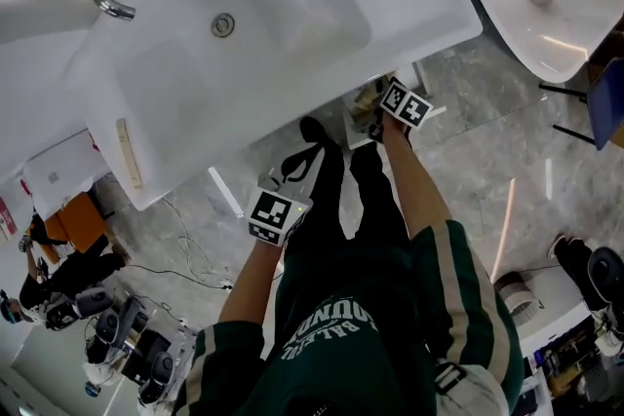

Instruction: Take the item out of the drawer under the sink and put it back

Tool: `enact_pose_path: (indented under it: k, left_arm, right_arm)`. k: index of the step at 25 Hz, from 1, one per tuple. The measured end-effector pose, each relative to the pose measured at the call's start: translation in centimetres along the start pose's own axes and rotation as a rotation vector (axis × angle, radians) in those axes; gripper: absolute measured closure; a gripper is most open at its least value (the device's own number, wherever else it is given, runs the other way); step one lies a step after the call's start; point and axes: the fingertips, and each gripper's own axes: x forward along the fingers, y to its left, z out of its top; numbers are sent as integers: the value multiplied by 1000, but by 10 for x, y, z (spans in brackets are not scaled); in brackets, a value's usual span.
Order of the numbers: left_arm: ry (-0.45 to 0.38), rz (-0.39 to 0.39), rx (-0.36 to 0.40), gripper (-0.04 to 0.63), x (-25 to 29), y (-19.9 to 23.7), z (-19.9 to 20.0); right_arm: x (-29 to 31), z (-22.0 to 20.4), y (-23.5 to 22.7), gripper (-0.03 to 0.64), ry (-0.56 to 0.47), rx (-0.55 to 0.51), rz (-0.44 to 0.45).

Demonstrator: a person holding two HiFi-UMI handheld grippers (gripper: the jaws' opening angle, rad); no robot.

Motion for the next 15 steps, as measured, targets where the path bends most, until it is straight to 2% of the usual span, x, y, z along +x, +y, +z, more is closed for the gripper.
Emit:
enact_pose_path:
  k: [8,15]
  left_arm:
    - [37,-32,-43,545,3,-7,-25]
    - [34,-10,-73,545,-3,2,-30]
  right_arm:
    - [26,4,-15,468,19,61,-35]
    - [42,-2,-29,469,57,169,-82]
